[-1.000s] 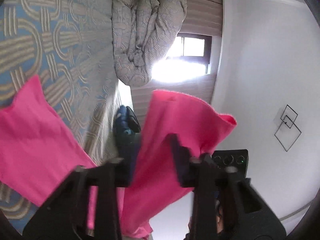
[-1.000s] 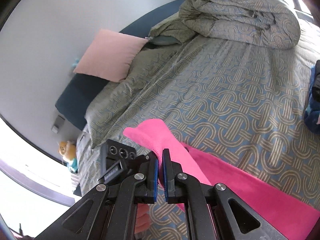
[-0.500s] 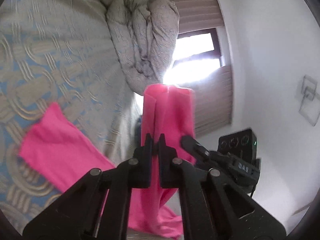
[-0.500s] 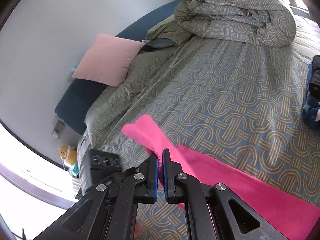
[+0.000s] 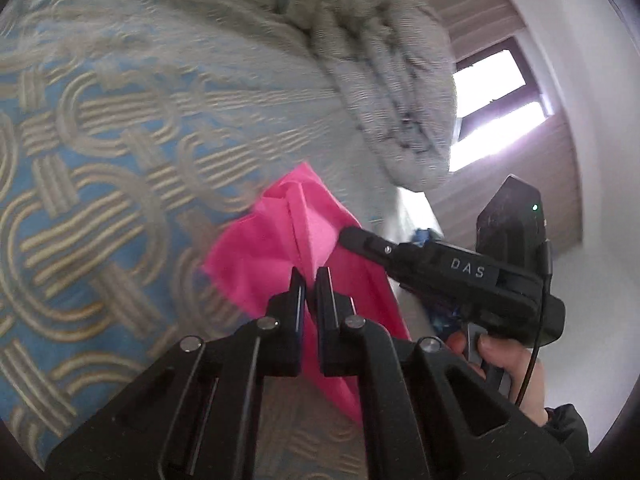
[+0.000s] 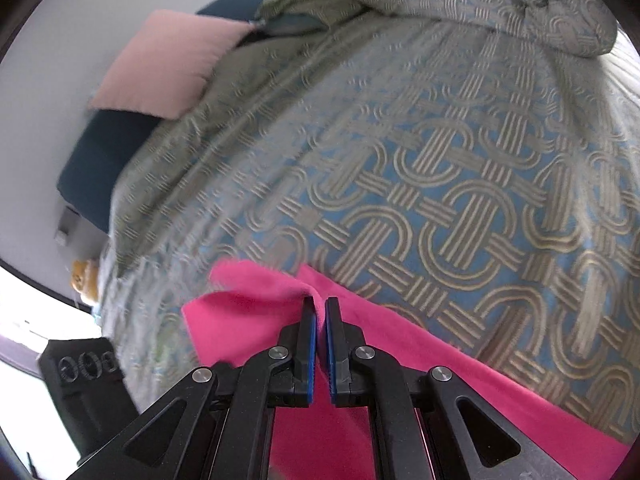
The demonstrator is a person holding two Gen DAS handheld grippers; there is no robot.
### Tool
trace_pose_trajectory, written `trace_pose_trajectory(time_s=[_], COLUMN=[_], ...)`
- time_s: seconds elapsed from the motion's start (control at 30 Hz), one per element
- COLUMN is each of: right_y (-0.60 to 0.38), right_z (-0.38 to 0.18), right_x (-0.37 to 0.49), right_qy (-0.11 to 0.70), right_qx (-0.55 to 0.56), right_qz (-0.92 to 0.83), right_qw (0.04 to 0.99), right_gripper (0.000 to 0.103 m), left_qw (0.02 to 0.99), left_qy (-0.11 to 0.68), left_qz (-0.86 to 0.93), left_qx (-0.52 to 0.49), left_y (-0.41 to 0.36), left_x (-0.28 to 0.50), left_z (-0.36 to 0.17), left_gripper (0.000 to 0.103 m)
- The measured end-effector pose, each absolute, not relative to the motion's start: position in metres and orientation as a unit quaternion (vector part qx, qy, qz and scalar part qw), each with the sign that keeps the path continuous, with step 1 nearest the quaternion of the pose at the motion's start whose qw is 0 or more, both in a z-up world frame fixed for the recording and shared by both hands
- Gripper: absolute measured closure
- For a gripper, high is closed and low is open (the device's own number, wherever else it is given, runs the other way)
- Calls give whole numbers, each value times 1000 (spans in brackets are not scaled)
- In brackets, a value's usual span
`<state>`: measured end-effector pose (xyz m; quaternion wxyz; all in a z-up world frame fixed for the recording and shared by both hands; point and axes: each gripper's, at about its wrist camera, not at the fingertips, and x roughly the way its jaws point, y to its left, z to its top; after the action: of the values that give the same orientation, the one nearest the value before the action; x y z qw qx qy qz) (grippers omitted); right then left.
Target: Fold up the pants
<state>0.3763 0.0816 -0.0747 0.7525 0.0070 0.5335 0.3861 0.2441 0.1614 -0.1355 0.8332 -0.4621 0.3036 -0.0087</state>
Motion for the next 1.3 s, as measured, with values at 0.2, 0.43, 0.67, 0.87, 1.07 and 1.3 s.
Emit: trace_pose_trajectory(time_s=[0.2,0.43,0.67,0.87,1.07,1.3], right_y=[97,89,-6,-111,-178,-172], right_z=[-100,-75,15,39,0,-58], right_x=[379,375,359,325,288,247], right_qy=[537,504,457,460,466,451], right_qx=[-8,-16,14,-43,-146,-258], right_qz=[377,350,362,352,306,294], right_qw=[754,789,812,814,817,802], right_gripper=[100,76,48,48,51,51], left_qw=[830,822,850,862,867,879], left_qy=[330,304,280,323,359,345], left_qz=[26,31,0,-41,-18,-22], left_qx=[-448,-481,-446,-388,-345,-329], left_y=[163,183,169,121,101,99], left_x=[243,222,216,253,272,266], left_z=[-144,-142,-104,-89,-116,-126], left_gripper=[96,69,55,55,51,46])
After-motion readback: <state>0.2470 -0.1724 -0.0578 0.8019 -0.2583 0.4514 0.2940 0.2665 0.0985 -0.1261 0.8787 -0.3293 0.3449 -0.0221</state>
